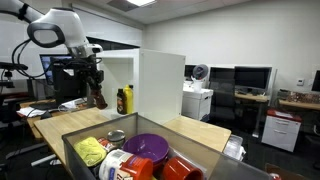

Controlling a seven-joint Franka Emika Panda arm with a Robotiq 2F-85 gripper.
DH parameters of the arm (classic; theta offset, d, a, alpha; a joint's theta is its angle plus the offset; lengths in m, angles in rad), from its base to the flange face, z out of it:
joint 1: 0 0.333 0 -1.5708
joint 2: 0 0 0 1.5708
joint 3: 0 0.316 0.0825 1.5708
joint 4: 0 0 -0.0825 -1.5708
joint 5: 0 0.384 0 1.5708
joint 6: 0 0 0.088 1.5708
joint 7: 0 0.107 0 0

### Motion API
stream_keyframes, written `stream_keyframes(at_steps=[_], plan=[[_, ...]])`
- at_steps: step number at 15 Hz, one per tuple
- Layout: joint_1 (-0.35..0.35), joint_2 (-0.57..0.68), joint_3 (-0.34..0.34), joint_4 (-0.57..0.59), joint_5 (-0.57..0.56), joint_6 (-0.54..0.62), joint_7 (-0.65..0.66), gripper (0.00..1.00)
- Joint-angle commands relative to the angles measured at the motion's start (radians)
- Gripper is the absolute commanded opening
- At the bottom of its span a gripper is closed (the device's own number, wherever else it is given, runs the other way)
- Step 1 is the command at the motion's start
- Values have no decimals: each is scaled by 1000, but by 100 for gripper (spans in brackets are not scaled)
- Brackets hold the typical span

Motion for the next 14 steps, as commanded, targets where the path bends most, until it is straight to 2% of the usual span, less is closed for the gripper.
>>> stream_keyframes(at_steps=[1, 6, 14], plan=[[-6, 30, 20, -12, 56, 46, -46, 20], [-23, 9, 47, -1, 56, 87, -47, 20], [-99, -40, 97, 34, 28, 125, -68, 20]])
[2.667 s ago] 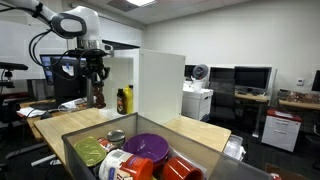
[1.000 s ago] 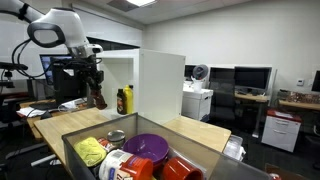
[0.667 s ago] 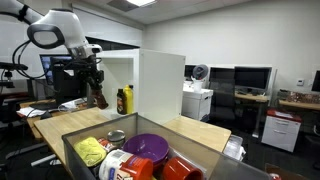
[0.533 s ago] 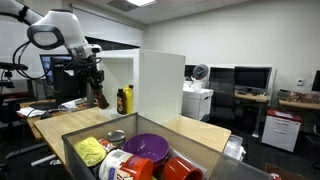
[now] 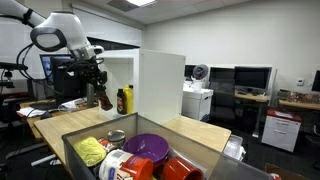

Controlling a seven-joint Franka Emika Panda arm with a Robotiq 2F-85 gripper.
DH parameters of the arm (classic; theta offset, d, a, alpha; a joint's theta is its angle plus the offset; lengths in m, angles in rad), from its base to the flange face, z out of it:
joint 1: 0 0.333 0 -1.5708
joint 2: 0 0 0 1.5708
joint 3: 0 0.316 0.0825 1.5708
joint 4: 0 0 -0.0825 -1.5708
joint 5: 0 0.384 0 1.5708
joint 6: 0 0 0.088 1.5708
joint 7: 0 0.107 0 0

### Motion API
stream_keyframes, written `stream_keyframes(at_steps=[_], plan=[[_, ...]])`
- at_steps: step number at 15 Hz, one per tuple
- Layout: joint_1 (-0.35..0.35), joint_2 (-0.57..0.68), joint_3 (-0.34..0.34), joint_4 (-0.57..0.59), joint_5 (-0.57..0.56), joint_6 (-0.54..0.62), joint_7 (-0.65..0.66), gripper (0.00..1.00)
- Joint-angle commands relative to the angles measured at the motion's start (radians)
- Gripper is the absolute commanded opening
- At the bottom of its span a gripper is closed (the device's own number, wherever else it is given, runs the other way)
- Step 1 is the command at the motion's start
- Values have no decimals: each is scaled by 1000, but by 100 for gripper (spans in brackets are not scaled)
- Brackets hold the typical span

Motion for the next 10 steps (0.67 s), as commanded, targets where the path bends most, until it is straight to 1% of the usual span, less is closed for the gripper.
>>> stream_keyframes(at_steps=[1, 4, 5, 10], plan=[[-44, -36, 28, 34, 8, 39, -51, 20], [-71, -58, 58, 51, 1, 46, -58, 20], [-89, -72, 77, 63, -6, 52, -64, 20], [-117, -97, 109, 80, -11, 75, -85, 20]])
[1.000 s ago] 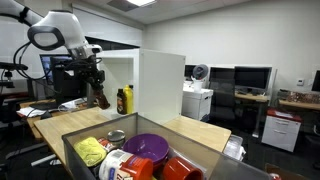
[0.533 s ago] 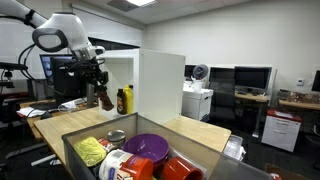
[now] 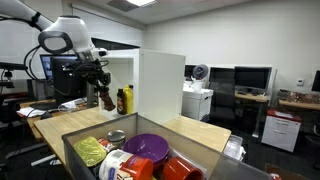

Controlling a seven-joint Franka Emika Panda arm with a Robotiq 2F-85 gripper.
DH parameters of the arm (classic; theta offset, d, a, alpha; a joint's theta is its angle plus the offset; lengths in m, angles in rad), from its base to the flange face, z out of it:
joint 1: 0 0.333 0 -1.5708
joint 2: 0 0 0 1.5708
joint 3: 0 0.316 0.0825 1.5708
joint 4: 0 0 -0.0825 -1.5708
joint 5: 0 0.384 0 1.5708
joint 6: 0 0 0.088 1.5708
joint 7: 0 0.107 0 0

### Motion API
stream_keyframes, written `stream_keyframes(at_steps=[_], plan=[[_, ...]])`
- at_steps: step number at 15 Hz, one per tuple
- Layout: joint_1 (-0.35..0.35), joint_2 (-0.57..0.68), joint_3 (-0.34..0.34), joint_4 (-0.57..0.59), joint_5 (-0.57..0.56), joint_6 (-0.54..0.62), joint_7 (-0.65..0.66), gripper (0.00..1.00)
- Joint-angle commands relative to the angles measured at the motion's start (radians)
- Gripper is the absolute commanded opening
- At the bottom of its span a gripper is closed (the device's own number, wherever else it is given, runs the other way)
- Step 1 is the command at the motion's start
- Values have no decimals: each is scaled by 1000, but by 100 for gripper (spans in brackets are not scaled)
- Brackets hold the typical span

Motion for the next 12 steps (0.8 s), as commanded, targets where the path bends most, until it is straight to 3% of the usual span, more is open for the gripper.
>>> stream_keyframes(at_steps=[1, 12], plan=[[-27, -42, 21, 26, -6, 52, -54, 20], [-61, -110, 79, 45, -31, 122, -104, 20]])
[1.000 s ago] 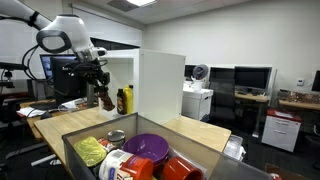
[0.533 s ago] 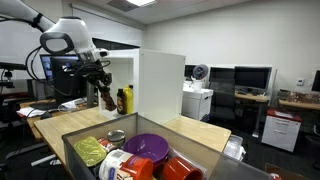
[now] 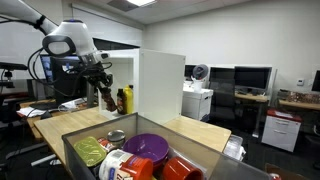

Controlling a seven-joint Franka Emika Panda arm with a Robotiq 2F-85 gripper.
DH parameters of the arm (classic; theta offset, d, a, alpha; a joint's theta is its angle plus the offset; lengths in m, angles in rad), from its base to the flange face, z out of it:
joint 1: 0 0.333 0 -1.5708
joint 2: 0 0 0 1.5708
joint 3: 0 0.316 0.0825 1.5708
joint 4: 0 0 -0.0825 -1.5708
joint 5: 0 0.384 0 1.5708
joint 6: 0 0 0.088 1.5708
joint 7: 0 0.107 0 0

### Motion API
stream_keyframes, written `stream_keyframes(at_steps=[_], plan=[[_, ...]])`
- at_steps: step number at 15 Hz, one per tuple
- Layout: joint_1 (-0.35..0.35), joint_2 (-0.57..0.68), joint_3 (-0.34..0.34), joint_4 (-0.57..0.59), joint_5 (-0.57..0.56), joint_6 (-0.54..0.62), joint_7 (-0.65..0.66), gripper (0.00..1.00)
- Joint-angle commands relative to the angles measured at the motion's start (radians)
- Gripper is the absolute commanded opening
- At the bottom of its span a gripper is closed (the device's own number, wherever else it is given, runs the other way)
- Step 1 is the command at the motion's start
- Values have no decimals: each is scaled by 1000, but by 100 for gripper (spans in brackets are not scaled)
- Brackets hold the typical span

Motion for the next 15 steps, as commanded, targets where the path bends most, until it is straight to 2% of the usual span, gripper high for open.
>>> stream_keyframes(at_steps=[1, 12, 15], plan=[[-33, -34, 24, 26, -37, 45, -35, 20], [-67, -150, 68, 36, -161, 128, -39, 20], [-140, -227, 127, 39, -218, 176, -80, 20]])
